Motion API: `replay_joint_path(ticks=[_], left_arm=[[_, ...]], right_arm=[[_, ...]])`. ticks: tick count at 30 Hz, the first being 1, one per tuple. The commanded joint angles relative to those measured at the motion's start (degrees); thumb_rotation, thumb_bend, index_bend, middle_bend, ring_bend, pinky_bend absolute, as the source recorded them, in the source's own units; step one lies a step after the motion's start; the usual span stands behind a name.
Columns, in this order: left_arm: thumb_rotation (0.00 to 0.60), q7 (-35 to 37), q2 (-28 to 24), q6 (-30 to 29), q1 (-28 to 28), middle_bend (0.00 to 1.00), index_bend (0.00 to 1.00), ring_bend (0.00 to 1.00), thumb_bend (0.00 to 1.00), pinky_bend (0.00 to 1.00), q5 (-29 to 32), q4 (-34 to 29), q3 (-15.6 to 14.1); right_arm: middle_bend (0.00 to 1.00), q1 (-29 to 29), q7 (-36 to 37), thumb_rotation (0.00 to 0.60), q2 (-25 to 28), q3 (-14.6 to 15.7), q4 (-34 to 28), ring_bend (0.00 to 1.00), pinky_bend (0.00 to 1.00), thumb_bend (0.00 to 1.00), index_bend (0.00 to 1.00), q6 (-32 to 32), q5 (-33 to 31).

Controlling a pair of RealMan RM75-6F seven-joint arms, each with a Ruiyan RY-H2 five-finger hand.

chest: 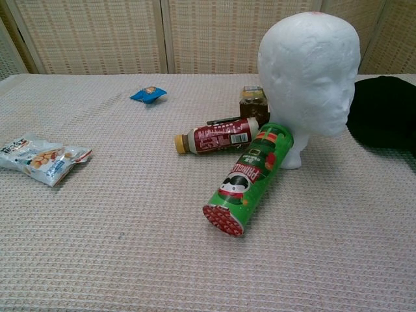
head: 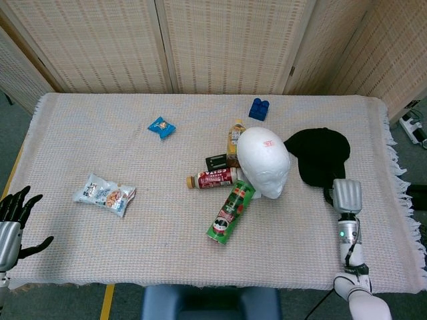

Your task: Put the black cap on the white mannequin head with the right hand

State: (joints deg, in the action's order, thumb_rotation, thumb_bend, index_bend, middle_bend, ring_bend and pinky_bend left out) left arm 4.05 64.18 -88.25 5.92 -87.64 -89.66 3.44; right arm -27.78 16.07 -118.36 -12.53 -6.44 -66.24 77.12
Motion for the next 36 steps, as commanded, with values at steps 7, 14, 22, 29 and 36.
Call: replay_joint_path(ticks=[7,14,22,29,36], left_arm=[[0.600,-0.1,-0.2,-0.5,-0.2,0.00,0.18,0.00,0.19,0.08,-0.1,-0.1,0.1],[0.600,0.6,-0.6,-1.0,-0.5,0.00,0.18,0.00,0.19,0.08,-0.4,-0.4,0.1],[0.600,1.0,-1.0,-1.3,-0.7,0.00,0.18,0.00,0.19,0.08,-1.0,-0.6,-0.1],[0.600,0.8,-0.9,-1.0,-0.7,0.00,0.17,0.00,0.19,0.08,-1.1,-0.7,-0.3],[0.600,1.1,-1.0,-0.8,-0.6,0.00,0.18,0.00,0.19,0.08,-1.2,-0.9,-0.4]], right_arm=[[1.00,-0.5,5.2,0.600,-0.1,-1.8,-0.1,1.00,1.00,0.45,0.85,-5.4,-1.4],[1.00,-2.3,9.0,0.600,0.8,-5.4,-0.6,1.00,1.00,0.45,0.92,-11.1,-4.4],[1.00,-3.5,9.8,0.600,2.8,-7.9,-1.2,1.00,1.00,0.45,0.96,-14.5,-6.5],[1.00,-5.3,9.6,0.600,4.9,-9.6,-1.9,1.00,1.00,0.44,0.98,-17.2,-7.8],[1.00,-9.4,8.3,0.600,7.9,-12.1,-3.0,1.00,1.00,0.44,0.99,-20.1,-9.4]])
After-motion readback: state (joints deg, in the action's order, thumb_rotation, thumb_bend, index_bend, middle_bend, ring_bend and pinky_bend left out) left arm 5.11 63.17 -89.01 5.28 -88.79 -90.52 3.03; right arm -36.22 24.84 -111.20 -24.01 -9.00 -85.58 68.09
